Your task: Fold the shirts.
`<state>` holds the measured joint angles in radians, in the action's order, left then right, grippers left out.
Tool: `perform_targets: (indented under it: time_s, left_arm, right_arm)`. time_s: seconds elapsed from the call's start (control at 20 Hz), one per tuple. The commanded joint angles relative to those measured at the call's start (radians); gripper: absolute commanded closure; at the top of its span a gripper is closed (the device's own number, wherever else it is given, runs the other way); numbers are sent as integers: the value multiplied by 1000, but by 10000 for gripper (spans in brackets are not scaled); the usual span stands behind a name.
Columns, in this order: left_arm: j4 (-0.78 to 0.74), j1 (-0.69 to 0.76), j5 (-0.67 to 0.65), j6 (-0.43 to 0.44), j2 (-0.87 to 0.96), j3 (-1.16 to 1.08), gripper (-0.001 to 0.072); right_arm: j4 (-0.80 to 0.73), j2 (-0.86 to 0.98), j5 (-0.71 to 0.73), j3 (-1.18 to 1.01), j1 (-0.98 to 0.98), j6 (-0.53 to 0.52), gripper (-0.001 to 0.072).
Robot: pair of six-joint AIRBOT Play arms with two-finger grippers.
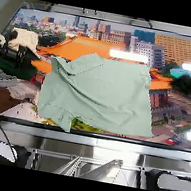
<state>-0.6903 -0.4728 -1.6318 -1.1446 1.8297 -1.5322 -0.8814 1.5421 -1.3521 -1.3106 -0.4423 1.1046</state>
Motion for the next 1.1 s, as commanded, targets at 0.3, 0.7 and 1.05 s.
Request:
perform_targets:
  time_s: [0.3, 0.7, 1.05]
  left_arm:
    - [-234, -124, 43, 37, -117, 471, 10]
    - [-232, -31, 105, 37, -114, 487, 10]
    - [-232, 89, 43, 38, -33, 486, 219]
  right_arm:
    - [-125, -117, 48, 675, -114, -10, 242]
    - [91, -115, 99, 752, 79, -114, 685]
    - [124, -140, 93, 737, 95, -113, 692]
